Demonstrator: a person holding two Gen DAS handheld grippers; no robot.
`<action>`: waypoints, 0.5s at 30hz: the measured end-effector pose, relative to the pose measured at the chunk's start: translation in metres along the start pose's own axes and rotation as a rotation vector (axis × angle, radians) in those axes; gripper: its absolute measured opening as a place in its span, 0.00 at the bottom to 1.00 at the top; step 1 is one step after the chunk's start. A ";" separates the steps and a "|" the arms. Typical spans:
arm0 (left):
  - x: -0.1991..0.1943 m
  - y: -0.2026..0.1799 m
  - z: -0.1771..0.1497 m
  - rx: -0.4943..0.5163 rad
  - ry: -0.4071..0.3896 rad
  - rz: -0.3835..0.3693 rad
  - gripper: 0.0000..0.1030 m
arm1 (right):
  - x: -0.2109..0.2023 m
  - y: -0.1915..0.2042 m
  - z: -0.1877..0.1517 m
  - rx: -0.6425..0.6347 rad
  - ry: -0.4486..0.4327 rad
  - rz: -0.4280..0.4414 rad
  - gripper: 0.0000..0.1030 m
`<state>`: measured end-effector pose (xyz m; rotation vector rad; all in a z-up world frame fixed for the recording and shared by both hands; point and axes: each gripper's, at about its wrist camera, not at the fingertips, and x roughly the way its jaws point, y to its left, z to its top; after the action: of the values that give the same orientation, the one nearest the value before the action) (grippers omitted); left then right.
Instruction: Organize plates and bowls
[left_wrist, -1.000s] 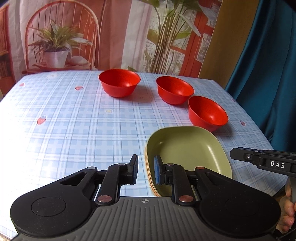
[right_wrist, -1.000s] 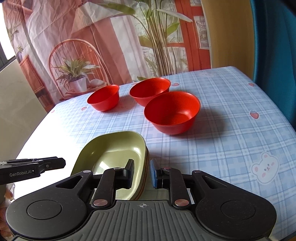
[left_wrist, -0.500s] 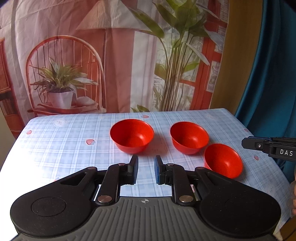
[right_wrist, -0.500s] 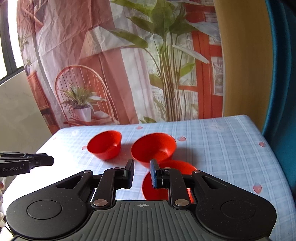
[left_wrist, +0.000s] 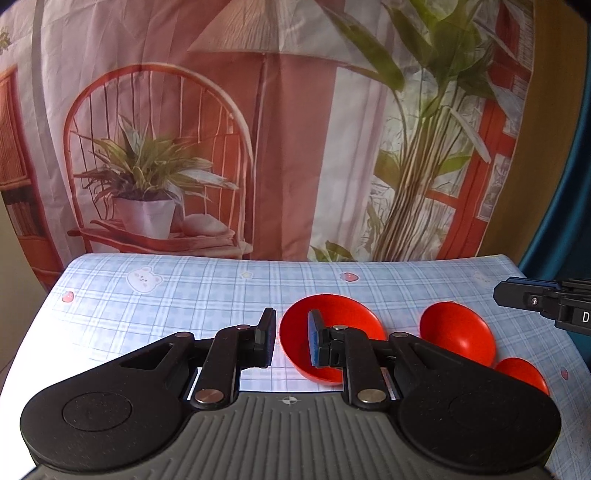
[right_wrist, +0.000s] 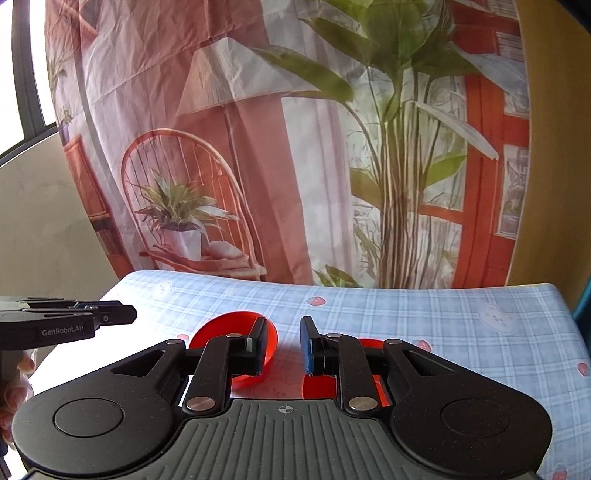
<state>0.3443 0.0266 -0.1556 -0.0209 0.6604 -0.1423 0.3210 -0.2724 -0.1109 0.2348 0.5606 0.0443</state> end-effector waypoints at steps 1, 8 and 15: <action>0.009 0.002 0.000 -0.010 0.014 -0.007 0.19 | 0.012 0.001 -0.001 0.019 0.010 0.004 0.18; 0.067 0.017 -0.020 -0.083 0.113 -0.037 0.19 | 0.083 0.009 -0.022 0.058 0.138 -0.028 0.18; 0.090 0.025 -0.031 -0.109 0.127 -0.085 0.19 | 0.115 0.019 -0.033 0.017 0.189 -0.037 0.18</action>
<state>0.3993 0.0398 -0.2365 -0.1455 0.7936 -0.1903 0.4019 -0.2351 -0.1935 0.2383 0.7531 0.0262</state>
